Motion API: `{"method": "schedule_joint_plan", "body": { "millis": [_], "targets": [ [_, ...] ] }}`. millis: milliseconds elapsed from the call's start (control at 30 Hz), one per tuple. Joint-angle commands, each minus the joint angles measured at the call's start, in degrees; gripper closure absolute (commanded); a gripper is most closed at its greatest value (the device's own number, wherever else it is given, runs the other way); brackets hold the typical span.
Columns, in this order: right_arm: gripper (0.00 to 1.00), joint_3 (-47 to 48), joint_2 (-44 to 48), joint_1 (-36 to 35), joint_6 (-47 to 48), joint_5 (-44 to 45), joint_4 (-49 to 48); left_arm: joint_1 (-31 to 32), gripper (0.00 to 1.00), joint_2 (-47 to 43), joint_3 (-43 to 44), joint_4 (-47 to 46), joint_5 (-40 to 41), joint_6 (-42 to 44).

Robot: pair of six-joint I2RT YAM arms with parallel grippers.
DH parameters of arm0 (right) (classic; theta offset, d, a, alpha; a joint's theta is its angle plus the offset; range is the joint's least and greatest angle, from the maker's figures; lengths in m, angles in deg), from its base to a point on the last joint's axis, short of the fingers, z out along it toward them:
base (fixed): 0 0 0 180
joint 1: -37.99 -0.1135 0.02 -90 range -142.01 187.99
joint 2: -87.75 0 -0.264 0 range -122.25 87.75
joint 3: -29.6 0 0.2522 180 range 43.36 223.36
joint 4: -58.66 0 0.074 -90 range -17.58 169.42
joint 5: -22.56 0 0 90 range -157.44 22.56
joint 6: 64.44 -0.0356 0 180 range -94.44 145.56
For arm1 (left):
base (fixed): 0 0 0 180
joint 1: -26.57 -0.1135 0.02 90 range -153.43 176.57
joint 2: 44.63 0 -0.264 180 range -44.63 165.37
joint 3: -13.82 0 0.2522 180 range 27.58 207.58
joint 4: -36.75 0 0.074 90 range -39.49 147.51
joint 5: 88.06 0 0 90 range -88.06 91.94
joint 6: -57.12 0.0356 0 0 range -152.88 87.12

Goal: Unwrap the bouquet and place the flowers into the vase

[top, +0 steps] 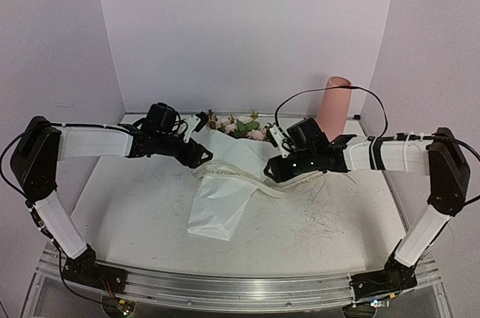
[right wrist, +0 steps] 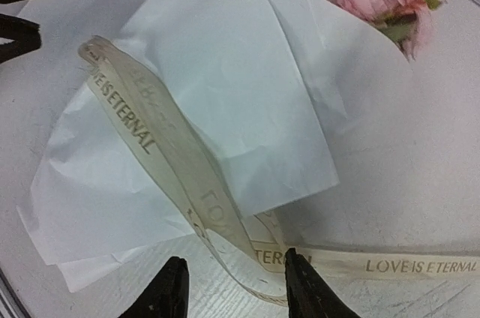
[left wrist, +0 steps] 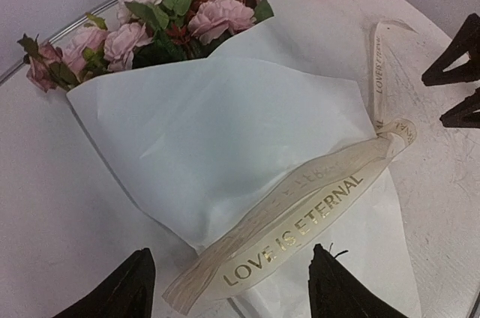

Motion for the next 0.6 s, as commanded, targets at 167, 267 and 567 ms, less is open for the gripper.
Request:
{"method": "schedule_joint_plan", "body": {
  "millis": [167,267,567],
  "targets": [
    [0.58,11.62,-9.04,-4.58,5.76,-1.4,3.18,1.8,0.3,5.93,9.29,1.75,-4.57,12.02],
    [0.6,13.51,-11.28,-4.9,6.27,-0.78,3.74,2.85,0.31,7.94,10.61,2.26,-3.27,15.54],
    [0.65,14.41,-14.91,-5.3,7.37,1.47,4.96,4.0,0.33,12.39,15.07,5.62,-1.72,20.46]
  ]
}}
